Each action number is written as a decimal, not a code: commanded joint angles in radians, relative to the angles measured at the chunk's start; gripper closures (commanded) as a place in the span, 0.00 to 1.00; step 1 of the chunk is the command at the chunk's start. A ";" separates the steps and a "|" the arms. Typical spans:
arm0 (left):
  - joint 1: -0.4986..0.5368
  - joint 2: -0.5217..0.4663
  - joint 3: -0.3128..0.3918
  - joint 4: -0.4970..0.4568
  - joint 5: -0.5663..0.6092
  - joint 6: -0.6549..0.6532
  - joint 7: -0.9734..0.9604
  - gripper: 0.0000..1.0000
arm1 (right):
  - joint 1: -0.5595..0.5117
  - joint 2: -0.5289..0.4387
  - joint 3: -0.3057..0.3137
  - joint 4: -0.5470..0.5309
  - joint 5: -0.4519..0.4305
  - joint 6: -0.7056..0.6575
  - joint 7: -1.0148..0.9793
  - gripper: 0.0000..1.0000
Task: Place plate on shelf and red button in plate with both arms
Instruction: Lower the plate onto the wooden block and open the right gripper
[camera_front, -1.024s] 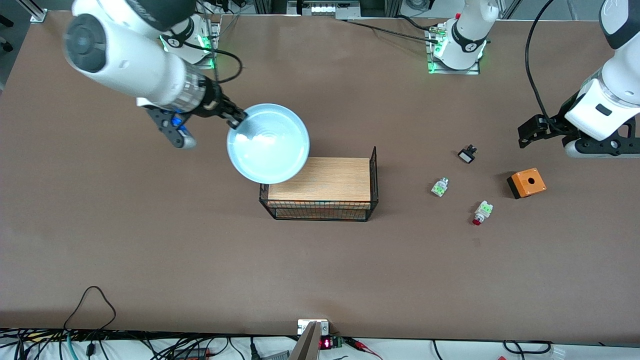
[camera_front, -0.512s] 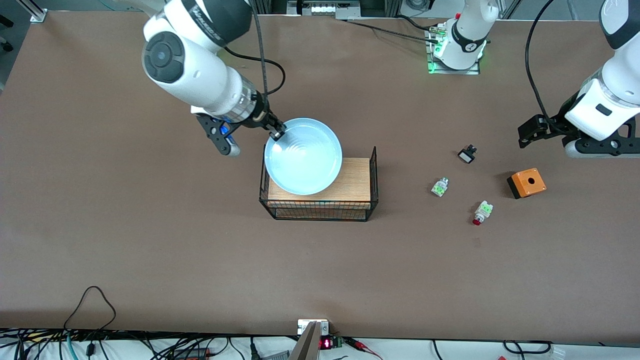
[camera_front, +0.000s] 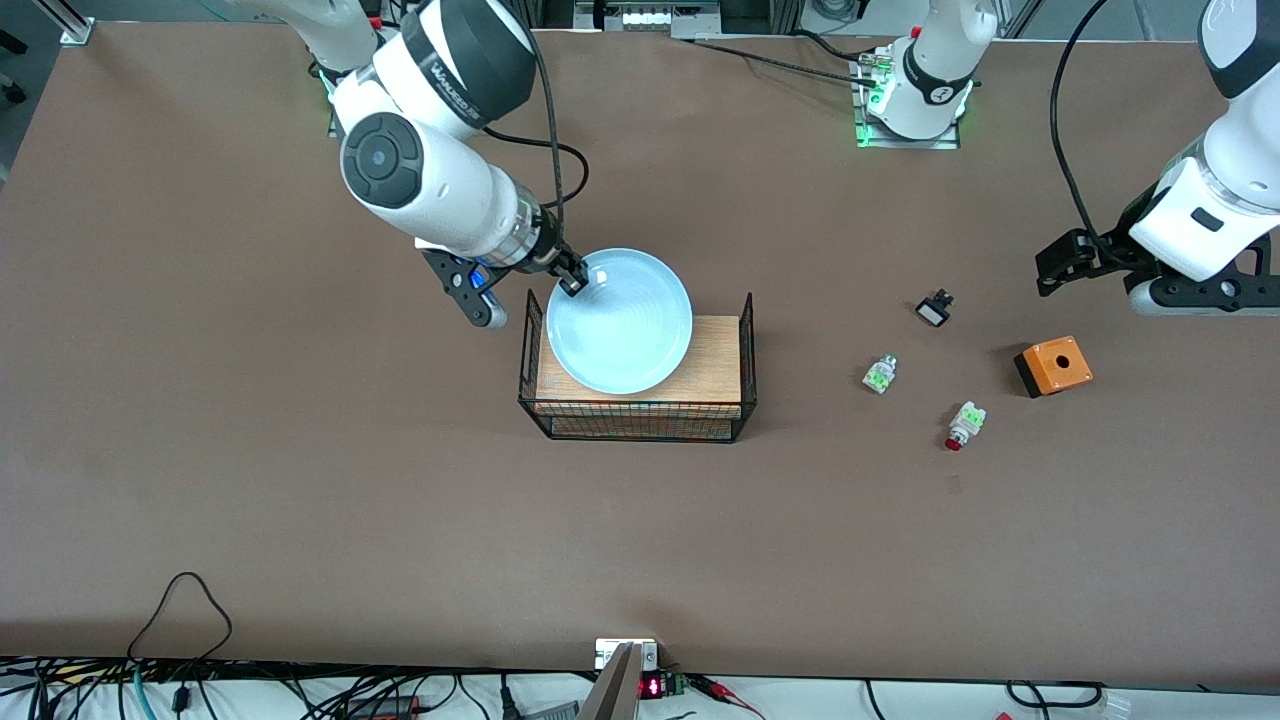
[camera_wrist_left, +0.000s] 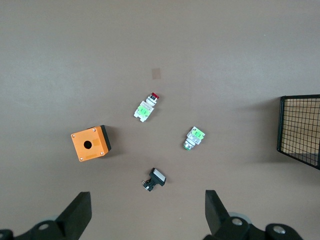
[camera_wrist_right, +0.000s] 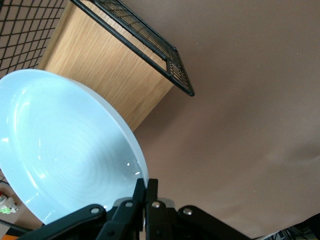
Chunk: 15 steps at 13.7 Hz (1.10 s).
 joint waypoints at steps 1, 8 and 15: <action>0.001 0.014 -0.004 0.038 -0.010 -0.022 0.006 0.00 | 0.030 0.002 -0.010 -0.006 0.002 0.028 0.018 1.00; 0.003 0.009 -0.004 0.042 -0.009 -0.022 0.001 0.00 | 0.036 0.034 -0.012 -0.060 0.000 0.147 -0.015 1.00; 0.001 0.015 -0.004 0.057 0.019 -0.021 0.006 0.00 | 0.029 0.045 -0.020 -0.095 0.000 0.186 -0.080 1.00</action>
